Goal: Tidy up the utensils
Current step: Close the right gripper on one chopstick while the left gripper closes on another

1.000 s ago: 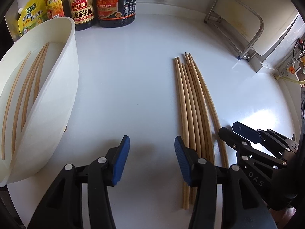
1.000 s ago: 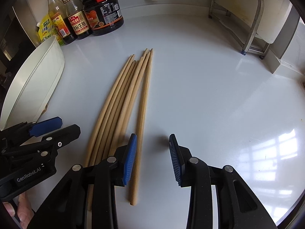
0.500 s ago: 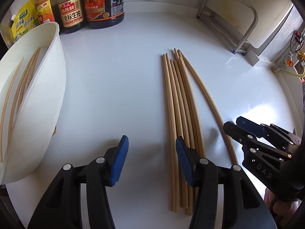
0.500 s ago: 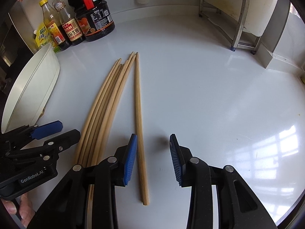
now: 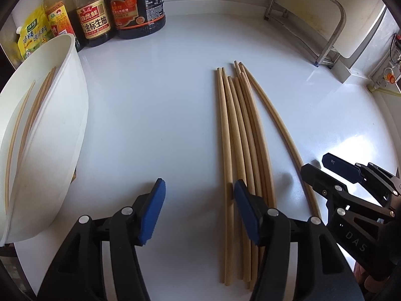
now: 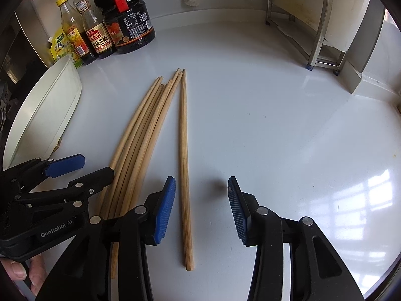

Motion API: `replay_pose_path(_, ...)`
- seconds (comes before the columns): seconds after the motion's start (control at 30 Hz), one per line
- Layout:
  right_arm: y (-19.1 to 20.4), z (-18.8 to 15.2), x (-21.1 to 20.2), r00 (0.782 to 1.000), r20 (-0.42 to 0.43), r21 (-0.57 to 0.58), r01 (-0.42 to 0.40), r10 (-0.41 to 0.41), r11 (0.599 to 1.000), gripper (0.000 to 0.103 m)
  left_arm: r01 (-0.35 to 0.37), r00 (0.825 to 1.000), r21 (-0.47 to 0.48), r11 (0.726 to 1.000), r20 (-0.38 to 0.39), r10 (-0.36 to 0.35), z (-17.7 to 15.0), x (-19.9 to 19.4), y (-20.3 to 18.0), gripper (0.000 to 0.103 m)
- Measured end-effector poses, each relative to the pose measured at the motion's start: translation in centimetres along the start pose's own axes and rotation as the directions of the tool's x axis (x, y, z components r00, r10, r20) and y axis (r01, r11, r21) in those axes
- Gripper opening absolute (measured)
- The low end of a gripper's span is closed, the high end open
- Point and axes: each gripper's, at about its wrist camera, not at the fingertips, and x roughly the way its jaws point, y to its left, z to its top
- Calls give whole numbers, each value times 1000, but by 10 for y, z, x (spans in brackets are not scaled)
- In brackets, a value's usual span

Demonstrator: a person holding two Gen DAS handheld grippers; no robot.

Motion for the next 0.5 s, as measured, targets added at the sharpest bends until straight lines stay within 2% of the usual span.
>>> replay_pose_path(0.5, 1, 3, 6, 1000, 4, -48, 10, -10, 999, 42, -69, 998, -7, 998, -6, 69, 10, 9, -5, 67)
